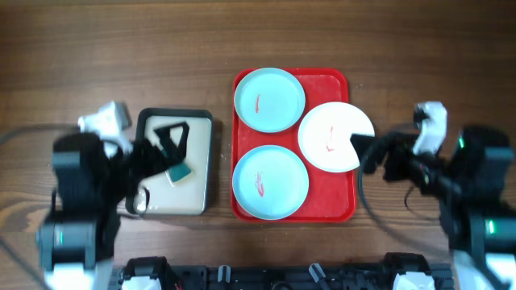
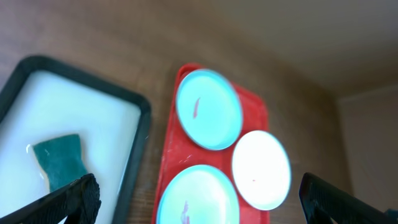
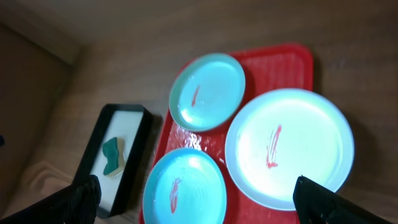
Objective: Clean dirty plates on tray and stack at the side
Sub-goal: 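Grasp the green-yellow sponge in the soapy tray with the left gripper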
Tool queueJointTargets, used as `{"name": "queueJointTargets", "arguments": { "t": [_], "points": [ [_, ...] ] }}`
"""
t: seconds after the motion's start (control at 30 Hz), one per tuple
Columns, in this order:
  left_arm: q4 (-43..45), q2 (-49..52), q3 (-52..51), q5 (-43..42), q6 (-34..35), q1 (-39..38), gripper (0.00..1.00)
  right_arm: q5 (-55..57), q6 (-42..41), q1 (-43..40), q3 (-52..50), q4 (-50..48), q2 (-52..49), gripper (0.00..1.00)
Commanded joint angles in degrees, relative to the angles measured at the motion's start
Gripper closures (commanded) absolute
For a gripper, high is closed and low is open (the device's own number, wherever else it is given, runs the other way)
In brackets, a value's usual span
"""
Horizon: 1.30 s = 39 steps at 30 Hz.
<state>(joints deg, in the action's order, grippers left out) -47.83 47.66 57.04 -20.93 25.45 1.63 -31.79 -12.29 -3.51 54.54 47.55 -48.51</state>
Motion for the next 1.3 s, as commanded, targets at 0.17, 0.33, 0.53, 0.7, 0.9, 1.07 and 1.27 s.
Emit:
{"name": "queueJointTargets", "arguments": {
  "t": [0.17,0.33,0.53,0.7,0.9,1.07,1.27],
  "points": [
    [-13.8,21.2,-1.0,13.8,1.9,0.1,0.25,-7.2,2.0,4.8,0.5,7.7,-17.9,0.21],
    [-5.6,34.9,-5.3,13.7,8.1,0.0,0.53,4.8,-3.5,17.5,0.3,8.6,-18.0,0.38],
    [0.6,53.9,-5.8,13.8,9.9,-2.4,0.93,8.7,-9.1,23.8,0.3,6.2,-18.0,0.4],
    [-6.0,51.5,-1.6,13.6,8.4,-2.5,0.9,8.7,-10.4,23.8,0.3,5.7,-18.0,0.43],
    [-8.2,46.2,0.7,24.3,6.3,-2.5,0.49,9.3,-11.0,23.8,0.3,5.6,-18.0,0.44],
    [2.6,48.1,-5.9,24.5,6.5,-2.5,0.77,10.0,-12.4,23.8,0.3,5.7,-18.0,0.44],
    [2.2,46.9,-0.2,12.0,-4.9,-2.5,0.93,10.0,-13.6,23.8,0.3,5.3,-18.0,0.44]
  ]
}}
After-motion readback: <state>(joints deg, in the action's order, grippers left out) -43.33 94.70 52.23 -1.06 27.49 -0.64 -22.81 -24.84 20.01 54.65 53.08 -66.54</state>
